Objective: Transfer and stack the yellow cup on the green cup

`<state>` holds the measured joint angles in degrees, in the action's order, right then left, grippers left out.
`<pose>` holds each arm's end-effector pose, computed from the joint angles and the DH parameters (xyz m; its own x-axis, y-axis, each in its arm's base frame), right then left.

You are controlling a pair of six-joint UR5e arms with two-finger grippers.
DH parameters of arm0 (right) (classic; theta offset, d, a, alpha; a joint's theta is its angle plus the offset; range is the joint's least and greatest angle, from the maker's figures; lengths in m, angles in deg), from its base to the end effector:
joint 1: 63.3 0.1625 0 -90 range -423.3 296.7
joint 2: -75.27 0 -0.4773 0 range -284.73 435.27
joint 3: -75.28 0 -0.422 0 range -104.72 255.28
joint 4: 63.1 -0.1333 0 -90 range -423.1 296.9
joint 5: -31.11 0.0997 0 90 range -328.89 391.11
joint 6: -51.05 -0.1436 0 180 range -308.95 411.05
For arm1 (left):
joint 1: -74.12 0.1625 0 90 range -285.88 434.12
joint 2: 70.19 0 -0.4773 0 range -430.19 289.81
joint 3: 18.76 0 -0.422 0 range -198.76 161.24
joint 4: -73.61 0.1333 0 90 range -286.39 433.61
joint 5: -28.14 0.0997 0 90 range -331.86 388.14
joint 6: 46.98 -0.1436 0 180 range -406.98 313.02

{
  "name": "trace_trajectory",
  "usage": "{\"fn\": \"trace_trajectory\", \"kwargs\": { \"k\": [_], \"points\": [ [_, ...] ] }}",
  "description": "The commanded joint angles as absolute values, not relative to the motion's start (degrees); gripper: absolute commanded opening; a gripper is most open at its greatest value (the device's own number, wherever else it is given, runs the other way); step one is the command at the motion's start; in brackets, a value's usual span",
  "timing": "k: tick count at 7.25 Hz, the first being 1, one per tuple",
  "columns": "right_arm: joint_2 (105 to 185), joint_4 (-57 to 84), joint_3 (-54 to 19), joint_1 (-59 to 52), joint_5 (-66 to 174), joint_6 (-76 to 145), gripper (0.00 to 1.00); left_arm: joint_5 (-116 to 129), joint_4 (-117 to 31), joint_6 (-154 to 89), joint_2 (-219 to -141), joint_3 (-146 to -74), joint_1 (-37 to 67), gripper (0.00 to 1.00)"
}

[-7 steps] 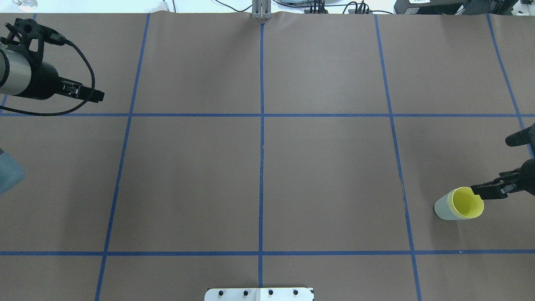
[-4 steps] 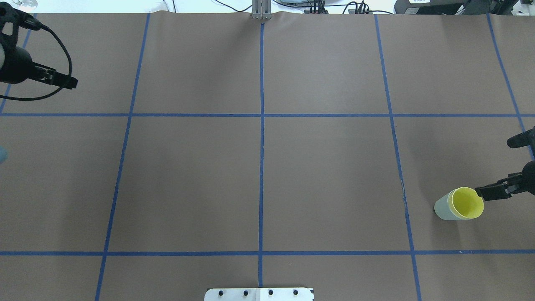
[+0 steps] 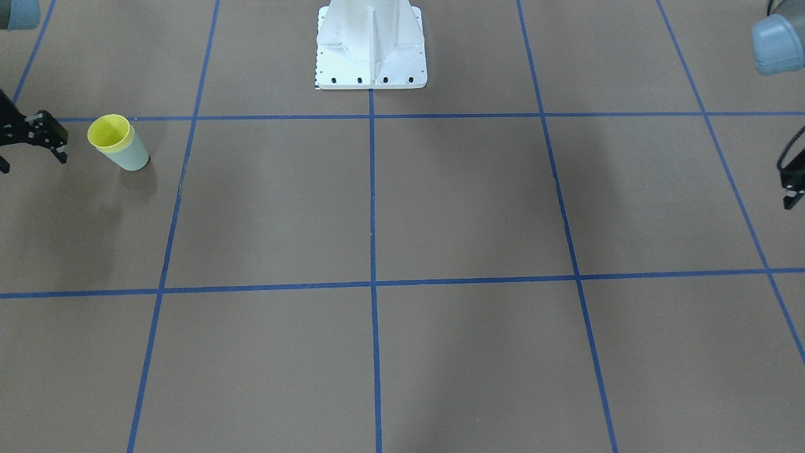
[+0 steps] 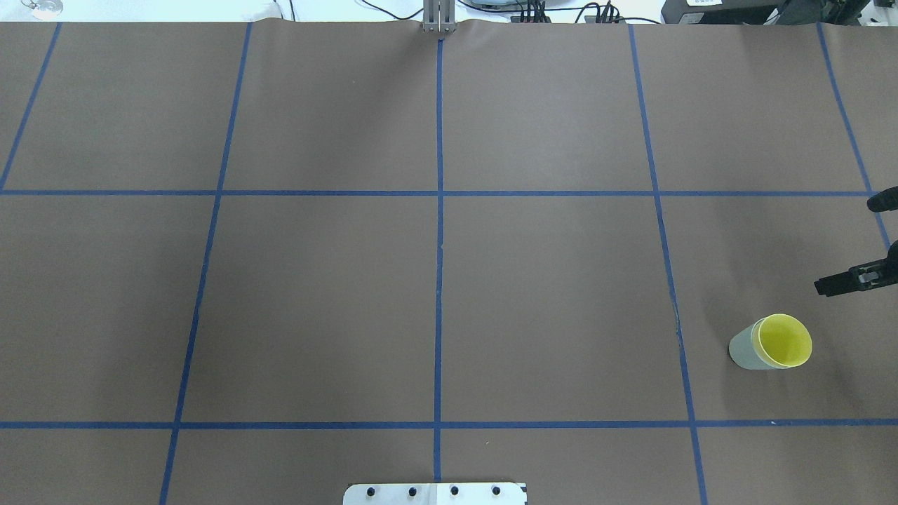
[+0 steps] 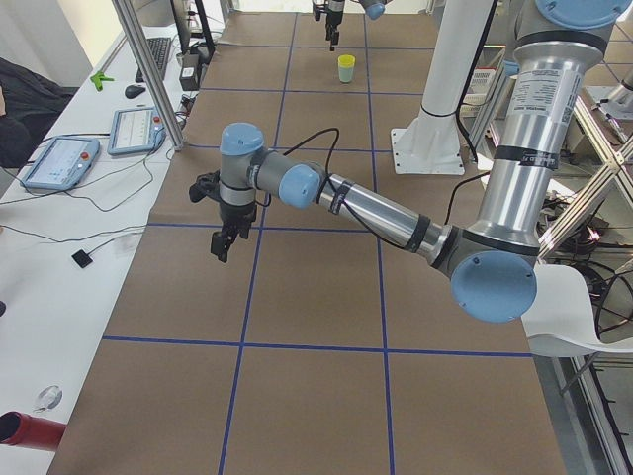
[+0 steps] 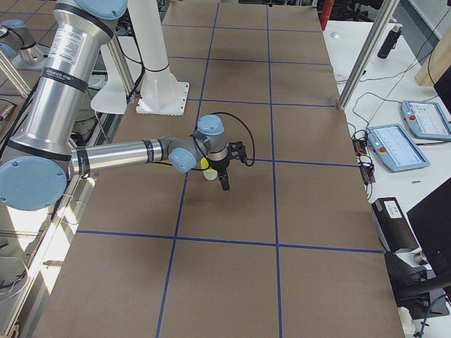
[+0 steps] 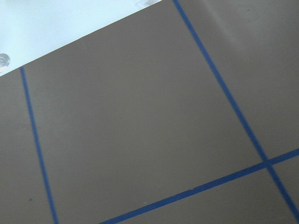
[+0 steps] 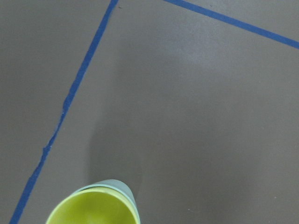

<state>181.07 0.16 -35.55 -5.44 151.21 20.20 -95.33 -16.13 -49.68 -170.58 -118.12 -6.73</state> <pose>-0.1825 -0.4057 0.6379 0.7402 -0.2179 0.6360 0.0847 0.9687 0.2334 0.0447 -0.6180 0.5690 0.7864 0.3578 -0.5036 -0.1872 0.9149 0.3578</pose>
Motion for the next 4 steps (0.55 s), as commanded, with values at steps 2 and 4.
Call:
{"fn": "trace_trajectory", "kwargs": {
  "k": [2, 4],
  "points": [
    [167.95, 31.97, -34.41, 11.7, 156.7, 44.83, 0.99, -102.47, -16.38, -57.09, -165.49, -110.43, -15.53, 1.0],
    [165.71, 38.68, -34.06, 18.23, 164.58, 47.71, 0.99, -102.12, -16.13, -56.39, -163.88, -110.35, -17.29, 1.0]
  ]
}}
